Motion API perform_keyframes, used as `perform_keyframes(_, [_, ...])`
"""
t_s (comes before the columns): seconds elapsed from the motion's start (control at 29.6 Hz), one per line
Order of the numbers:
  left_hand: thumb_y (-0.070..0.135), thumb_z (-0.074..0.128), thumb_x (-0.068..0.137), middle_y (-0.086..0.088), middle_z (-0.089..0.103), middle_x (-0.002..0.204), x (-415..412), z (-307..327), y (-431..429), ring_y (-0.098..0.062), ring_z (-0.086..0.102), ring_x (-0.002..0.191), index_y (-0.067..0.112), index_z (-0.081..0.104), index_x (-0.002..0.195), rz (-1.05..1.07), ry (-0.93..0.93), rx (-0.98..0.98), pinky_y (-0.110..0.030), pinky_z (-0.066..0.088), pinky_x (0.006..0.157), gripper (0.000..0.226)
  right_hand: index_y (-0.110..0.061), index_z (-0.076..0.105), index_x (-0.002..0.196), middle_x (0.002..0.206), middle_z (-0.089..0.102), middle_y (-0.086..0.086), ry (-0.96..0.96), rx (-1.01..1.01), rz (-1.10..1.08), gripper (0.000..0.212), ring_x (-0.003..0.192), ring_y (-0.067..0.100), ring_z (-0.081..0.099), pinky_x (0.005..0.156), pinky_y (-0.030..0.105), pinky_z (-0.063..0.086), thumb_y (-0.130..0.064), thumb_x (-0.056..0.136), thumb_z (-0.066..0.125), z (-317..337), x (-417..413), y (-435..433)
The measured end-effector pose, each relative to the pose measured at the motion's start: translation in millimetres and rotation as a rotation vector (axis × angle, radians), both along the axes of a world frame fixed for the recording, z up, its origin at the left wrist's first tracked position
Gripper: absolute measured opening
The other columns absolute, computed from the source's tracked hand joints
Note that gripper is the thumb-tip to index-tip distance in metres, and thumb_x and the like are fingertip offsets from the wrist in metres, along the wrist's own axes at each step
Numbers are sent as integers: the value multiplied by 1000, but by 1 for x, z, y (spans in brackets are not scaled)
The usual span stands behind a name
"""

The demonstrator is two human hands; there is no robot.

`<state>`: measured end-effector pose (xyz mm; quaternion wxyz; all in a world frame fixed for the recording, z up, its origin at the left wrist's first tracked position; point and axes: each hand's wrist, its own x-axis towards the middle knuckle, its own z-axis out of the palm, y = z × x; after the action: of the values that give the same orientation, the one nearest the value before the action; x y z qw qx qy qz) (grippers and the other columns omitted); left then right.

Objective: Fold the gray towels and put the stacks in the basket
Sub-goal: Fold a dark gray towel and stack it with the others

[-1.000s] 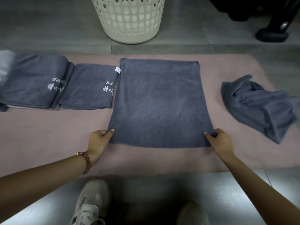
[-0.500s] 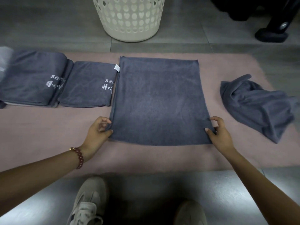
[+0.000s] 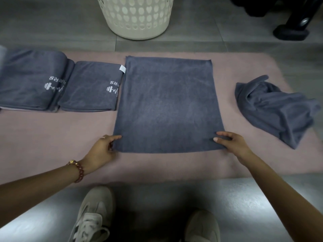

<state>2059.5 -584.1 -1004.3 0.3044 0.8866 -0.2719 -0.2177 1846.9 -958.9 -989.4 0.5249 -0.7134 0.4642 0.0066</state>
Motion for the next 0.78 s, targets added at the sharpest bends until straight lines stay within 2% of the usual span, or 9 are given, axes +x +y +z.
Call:
perform_keyframes(0.07, [-24,64,65,-12,57,87,5,-3,3,-29,59,77,1,64,114,-113,-193,-5,-11,38,73,56,-6,51,129,120,53,8,85,6,133,61,105,19,53,76,20,47,-12,75,77,6,-4,0])
perform_keyframes(0.17, [-18,70,63,0,51,83,17,-4,8,-18,55,73,5,70,101,-196,-304,-25,-23,42,69,45,-5,40,136,129,39,14,231,-308,439,66,119,29,44,96,18,36,-4,79,72,6,-6,5])
perform_keyframes(0.27, [16,60,73,-1,45,85,25,5,4,-27,53,72,9,70,86,-265,-518,15,-35,45,64,18,-13,44,126,106,35,2,149,-548,538,36,97,28,47,85,16,40,-4,92,51,6,-10,8])
perform_keyframes(0.34, [30,48,70,-7,49,99,32,8,1,-32,55,81,12,64,80,-379,-625,84,-39,41,71,25,-6,41,136,109,36,9,179,-696,666,47,90,30,52,87,35,48,-5,90,54,2,-17,2])
perform_keyframes(0.44, [30,54,69,-13,55,126,41,11,-2,-30,56,98,15,53,82,-668,-655,169,-34,33,87,20,-6,61,121,112,47,17,240,-860,704,52,76,36,62,57,42,54,-7,71,76,6,-22,-5])
perform_keyframes(0.51, [21,73,65,-15,54,133,43,8,-3,-28,56,107,14,54,90,-775,-625,214,-27,28,101,32,-7,70,100,108,50,16,199,-1004,761,39,71,36,62,52,39,52,-9,62,80,13,-20,-4])
perform_keyframes(0.57, [12,83,57,-12,53,135,44,3,-4,-24,56,114,13,56,99,-789,-544,227,-21,17,110,50,-12,70,99,117,54,16,116,-1151,887,31,89,37,61,72,40,49,-20,70,63,11,-19,-13])
perform_keyframes(0.68, [4,85,52,-1,45,140,45,-8,-2,-5,40,131,16,52,122,-804,-464,197,-18,11,113,78,-19,65,117,131,57,8,86,-1186,1113,48,119,26,46,102,33,28,-19,76,41,1,-19,-21])
perform_keyframes(0.78, [-1,77,61,11,34,146,51,-15,-5,2,23,137,19,48,136,-805,-386,151,-11,10,113,83,-19,71,110,116,68,-1,122,-1107,1176,47,111,18,61,110,20,15,-6,68,54,4,-15,-23])
